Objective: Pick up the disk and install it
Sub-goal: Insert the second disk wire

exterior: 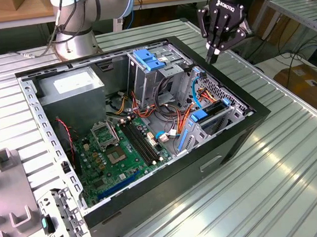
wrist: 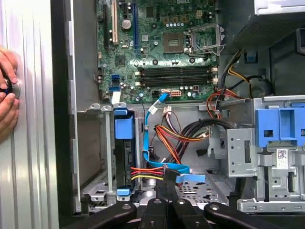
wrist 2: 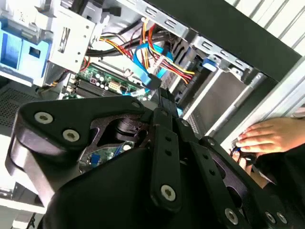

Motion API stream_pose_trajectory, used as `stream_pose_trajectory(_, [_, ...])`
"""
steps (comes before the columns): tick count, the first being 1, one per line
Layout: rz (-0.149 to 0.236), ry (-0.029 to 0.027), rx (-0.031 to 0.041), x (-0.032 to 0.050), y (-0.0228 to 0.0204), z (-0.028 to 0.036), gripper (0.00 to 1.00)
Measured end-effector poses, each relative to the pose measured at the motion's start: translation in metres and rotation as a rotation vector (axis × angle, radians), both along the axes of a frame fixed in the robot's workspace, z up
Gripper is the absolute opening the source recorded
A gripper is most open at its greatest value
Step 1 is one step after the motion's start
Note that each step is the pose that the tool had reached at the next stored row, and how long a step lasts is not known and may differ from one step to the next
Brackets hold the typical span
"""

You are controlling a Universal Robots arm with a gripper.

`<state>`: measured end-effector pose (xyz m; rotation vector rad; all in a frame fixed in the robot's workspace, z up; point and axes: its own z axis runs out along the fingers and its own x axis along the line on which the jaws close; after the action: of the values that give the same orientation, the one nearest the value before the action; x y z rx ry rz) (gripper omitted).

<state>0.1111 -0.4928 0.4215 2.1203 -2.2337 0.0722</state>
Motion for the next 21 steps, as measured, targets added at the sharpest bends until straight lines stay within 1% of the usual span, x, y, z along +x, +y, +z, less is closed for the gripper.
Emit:
stream_pose_trajectory(1, [-0.006, 0.0009, -0.0142, 0.0002, 0.0035, -0.0054, 0.11])
stream_pose_trajectory(2, [-0.020, 0.0021, -0.0379, 0.0001, 0.0047, -0.0099, 0.11])
stream_pose_trajectory(3, [-0.033, 0.0031, -0.0391, 0.0001, 0.0047, -0.0120, 0.11])
stream_pose_trajectory(6, [-0.076, 0.0057, -0.0395, 0.0001, 0.0048, -0.0170, 0.11])
stream_pose_trajectory(7, [-0.091, 0.0073, -0.0395, 0.0001, 0.0052, -0.0199, 0.11])
stream_pose_trajectory(8, [-0.095, 0.0082, -0.0396, 0.0000, 0.0061, -0.0213, 0.11])
stream_pose_trajectory(10, [-0.099, 0.0107, -0.0397, 0.0001, 0.0106, -0.0258, 0.11])
stream_pose_trajectory(11, [-0.102, 0.0126, -0.0396, 0.0001, 0.0140, -0.0291, 0.11])
stream_pose_trajectory(12, [-0.106, 0.0134, -0.0433, 0.0001, 0.0170, -0.0324, 0.11])
stream_pose_trajectory(14, [-0.107, 0.0128, -0.0563, 0.0002, 0.0195, -0.0341, 0.11])
stream_pose_trajectory(16, [-0.108, 0.0119, -0.0731, 0.0001, 0.0218, -0.0352, 0.11])
stream_pose_trajectory(18, [-0.109, 0.0106, -0.0986, 0.0001, 0.0230, -0.0358, 0.11])
stream_pose_trajectory(19, [-0.109, 0.0096, -0.1160, 0.0001, 0.0237, -0.0361, 0.17])
stream_pose_trajectory(20, [-0.109, 0.0089, -0.1295, 0.0001, 0.0244, -0.0365, 0.17])
stream_pose_trajectory(21, [-0.109, 0.0084, -0.1395, 0.0001, 0.0260, -0.0374, 0.24])
